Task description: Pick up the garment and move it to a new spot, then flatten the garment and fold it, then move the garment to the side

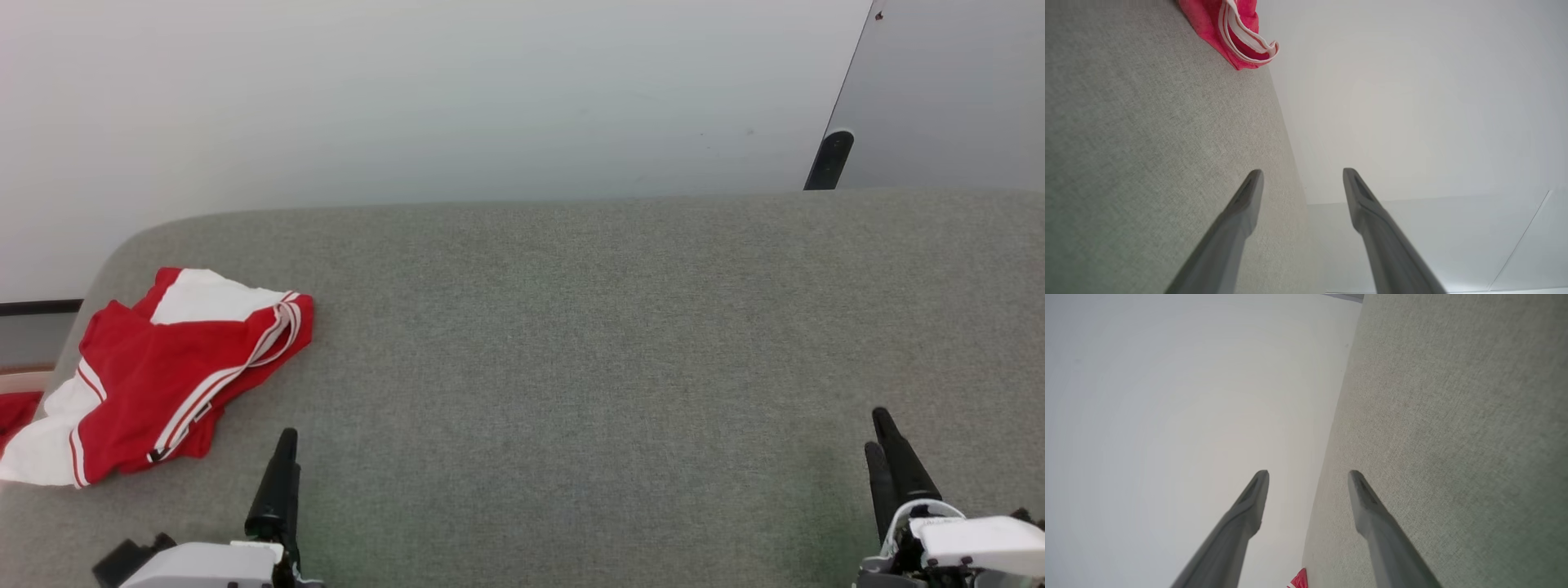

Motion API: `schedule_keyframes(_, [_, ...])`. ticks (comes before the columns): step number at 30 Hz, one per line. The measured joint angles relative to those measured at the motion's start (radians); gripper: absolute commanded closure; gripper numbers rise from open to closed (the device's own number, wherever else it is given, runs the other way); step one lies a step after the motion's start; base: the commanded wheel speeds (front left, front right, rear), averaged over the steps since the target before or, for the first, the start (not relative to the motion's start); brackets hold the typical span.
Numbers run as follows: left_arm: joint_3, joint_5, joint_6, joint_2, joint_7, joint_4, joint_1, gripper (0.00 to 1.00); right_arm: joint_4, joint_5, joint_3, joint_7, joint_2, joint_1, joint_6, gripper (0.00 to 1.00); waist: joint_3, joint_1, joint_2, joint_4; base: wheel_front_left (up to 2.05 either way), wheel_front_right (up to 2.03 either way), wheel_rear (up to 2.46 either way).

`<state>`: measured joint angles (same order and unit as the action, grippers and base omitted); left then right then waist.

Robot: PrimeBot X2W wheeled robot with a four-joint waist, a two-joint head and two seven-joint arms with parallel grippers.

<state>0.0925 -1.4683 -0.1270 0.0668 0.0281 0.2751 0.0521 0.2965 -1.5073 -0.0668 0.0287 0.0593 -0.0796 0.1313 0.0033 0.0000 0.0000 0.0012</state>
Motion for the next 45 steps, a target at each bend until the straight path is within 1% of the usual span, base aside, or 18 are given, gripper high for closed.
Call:
schedule_keyframes(4, [0.000,0.067,0.001,0.005,-0.018,-0.007,0.002,0.00,0.002,0.060,0.011,-0.016,0.006,-0.018,0.000,0.00,0.000,0.0000,0.0000,0.000,0.00,0.00,0.00])
schedule_keyframes(11, [-0.012,0.233,0.014,0.021,-0.046,-0.027,0.005,0.00,0.006,0.181,0.034,-0.044,0.024,-0.039,0.000,0.00,0.000,0.0000,0.0000,0.002,0.00,0.00,0.00])
schedule_keyframes(22, [-0.029,0.478,0.032,0.047,-0.084,-0.033,0.012,0.00,0.016,0.442,0.059,-0.073,0.047,-0.075,0.000,0.00,0.002,0.0000,0.0000,0.000,0.00,0.00,0.00])
schedule_keyframes(34, [-0.047,0.724,0.066,0.086,-0.123,-0.041,0.025,0.00,0.019,0.715,0.077,-0.101,0.065,-0.100,0.000,0.00,0.007,0.0000,0.0000,0.000,0.00,0.00,0.00])
schedule_keyframes(45, [-0.082,0.897,0.094,0.118,-0.154,-0.056,0.025,0.00,0.019,0.897,0.087,-0.113,0.073,-0.116,0.000,0.00,0.009,0.0000,0.0000,0.001,0.00,0.00,0.00])
